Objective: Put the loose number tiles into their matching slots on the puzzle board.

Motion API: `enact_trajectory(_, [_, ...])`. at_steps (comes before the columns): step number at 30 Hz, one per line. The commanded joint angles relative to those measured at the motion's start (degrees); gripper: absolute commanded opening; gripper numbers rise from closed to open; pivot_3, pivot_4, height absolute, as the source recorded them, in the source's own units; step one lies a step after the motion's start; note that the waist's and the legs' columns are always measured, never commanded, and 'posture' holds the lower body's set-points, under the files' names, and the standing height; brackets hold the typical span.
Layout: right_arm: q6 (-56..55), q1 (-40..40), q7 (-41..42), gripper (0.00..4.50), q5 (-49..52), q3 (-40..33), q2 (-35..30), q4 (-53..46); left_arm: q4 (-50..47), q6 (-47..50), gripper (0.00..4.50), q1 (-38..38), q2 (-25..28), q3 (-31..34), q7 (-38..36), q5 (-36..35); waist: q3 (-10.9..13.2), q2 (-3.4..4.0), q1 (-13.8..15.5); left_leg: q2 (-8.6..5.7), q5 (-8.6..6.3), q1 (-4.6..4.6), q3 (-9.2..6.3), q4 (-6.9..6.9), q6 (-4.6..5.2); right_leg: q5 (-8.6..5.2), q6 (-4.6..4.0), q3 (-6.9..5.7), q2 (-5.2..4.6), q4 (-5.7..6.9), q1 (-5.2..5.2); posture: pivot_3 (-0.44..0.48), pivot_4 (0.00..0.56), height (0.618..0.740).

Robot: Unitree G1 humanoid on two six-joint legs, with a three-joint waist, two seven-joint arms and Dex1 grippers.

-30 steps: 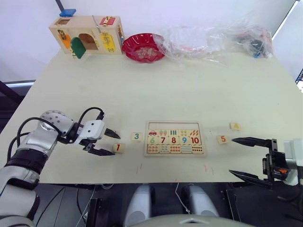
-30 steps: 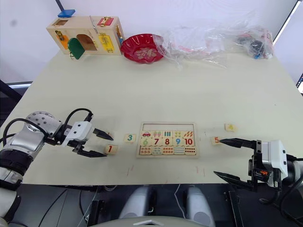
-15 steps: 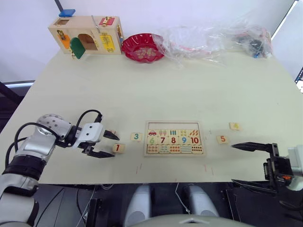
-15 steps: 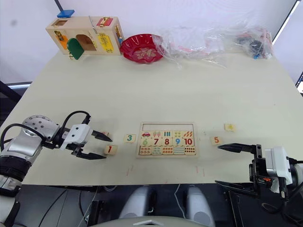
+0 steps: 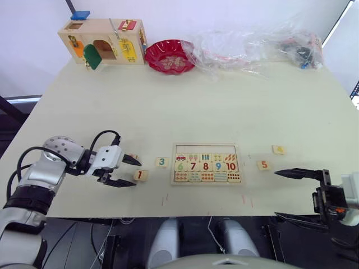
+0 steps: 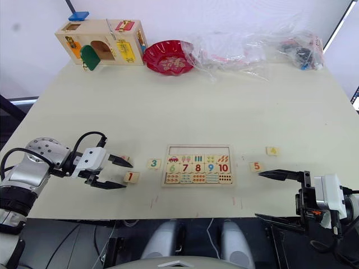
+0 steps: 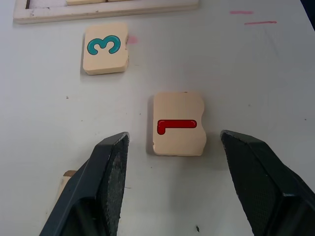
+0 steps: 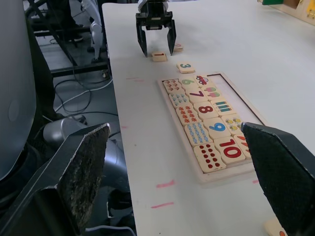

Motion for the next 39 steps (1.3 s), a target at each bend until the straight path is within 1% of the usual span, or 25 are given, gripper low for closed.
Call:
enact_trajectory(1, [-0.7, 0.2, -0.4, 4.5, 0.8, -1.4, 0.2, -0.9, 0.3, -0.7, 3.18, 0.7, -0.2, 1.3, -0.7, 1.0, 0.0, 0.0, 0.0, 0.0, 0.0, 0.0, 0.0, 0.0, 0.0, 0.0, 0.0, 0.0, 0.0, 0.0, 0.0, 0.0, 0.15, 0.74])
enact_trajectory(23, [-0.7, 0.3, -0.8, 4.5, 0.5, -1.6, -0.3, -0.8, -0.4, -0.2, 3.18, 1.6, -2.3, 2.0, -1.2, 1.1, -0.1, 0.1, 0.1, -0.02, 0.0, 0.01, 0.02, 0.0, 0.0, 0.0, 0.0, 0.01, -0.03, -0.01, 0.02, 0.0, 0.15, 0.74])
enact_trajectory(34, [-0.8, 0.8, -1.2, 4.5, 0.2, -1.7, -0.3, -1.2, 0.3, -0.5, 3.18, 1.3, -2.4, 1.8, -1.9, 1.7, -0.1, 0.21, 0.1, -0.03, 0.0, 0.02, 0.01, 0.0, 0.0, 0.0, 0.01, 0.01, -0.02, 0.0, 0.02, 0.0, 0.15, 0.74])
enact_trajectory(35, [-0.8, 0.8, -1.2, 4.5, 0.2, -1.6, -0.2, -1.2, 0.4, -0.6, 2.62, 1.2, -2.4, 1.8, -2.0, 1.8, -0.1, 0.22, 0.1, -0.03, 0.0, 0.02, 0.01, 0.0, 0.0, 0.0, 0.01, 0.01, -0.02, 0.0, 0.02, 0.0, 0.15, 0.74])
enact_trajectory(36, [-0.8, 0.8, -1.2, 4.5, 0.2, -1.6, -0.2, -1.2, 0.4, -0.6, 2.31, 1.2, -2.4, 1.8, -2.0, 1.8, -0.1, 0.23, 0.1, -0.03, 0.0, 0.02, 0.01, 0.0, 0.0, 0.0, 0.01, 0.01, -0.02, 0.0, 0.02, 0.0, 0.15, 0.74])
enact_trajectory(39, [-0.9, 0.9, -1.2, 4.5, 0.1, -1.4, -0.1, -1.2, -0.4, -0.9, 0.97, 1.5, -2.1, 2.0, -2.1, 1.3, -0.1, 0.23, 0.1, -0.03, 0.0, 0.02, 0.01, 0.0, 0.0, 0.0, 0.01, 0.0, -0.02, 0.01, 0.02, 0.0, 0.15, 0.74])
